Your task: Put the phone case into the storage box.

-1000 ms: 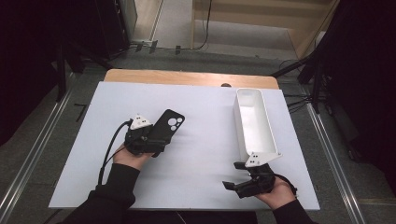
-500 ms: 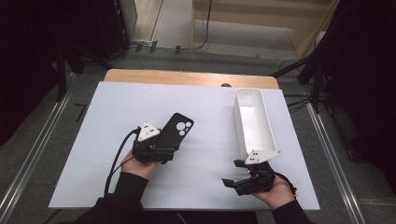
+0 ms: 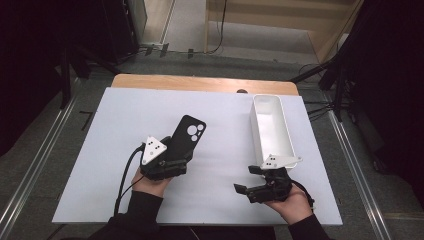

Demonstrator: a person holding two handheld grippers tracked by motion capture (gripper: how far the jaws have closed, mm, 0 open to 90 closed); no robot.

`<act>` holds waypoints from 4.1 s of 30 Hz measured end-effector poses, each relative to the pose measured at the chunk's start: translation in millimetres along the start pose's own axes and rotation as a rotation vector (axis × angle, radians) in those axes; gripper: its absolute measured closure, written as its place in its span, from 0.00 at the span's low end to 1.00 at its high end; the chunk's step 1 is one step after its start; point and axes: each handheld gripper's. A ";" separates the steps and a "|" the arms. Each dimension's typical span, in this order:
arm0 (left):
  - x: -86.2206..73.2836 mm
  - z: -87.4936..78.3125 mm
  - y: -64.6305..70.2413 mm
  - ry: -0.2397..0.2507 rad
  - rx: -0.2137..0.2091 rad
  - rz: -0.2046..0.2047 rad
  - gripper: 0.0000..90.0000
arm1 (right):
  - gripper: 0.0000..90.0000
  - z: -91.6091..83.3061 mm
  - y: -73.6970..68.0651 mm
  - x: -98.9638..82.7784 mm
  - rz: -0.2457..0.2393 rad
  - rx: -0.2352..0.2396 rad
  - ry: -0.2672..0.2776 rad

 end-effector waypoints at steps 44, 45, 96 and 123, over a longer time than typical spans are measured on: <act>-33.3 -0.8 22.6 0.092 -0.009 -0.033 0.15 | 0.16 29.8 -12.4 66.2 0.119 -0.038 0.101; -33.4 -0.9 22.8 0.096 -0.005 -0.034 0.15 | 0.16 30.1 -12.3 67.7 0.124 -0.034 0.099; -37.5 -3.5 39.6 0.121 -0.053 -0.013 0.15 | 0.45 86.7 13.4 99.8 0.300 0.086 0.027; -38.8 -3.9 43.4 0.132 -0.065 0.006 0.15 | 0.83 80.9 20.2 104.3 0.464 0.140 -0.020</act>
Point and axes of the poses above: each handheld gripper's, and its own axes: z roughly forward along the jaws, x roughly out of its top, y roughly to its right, and after that the axes turned 11 degrees about y, right-handed
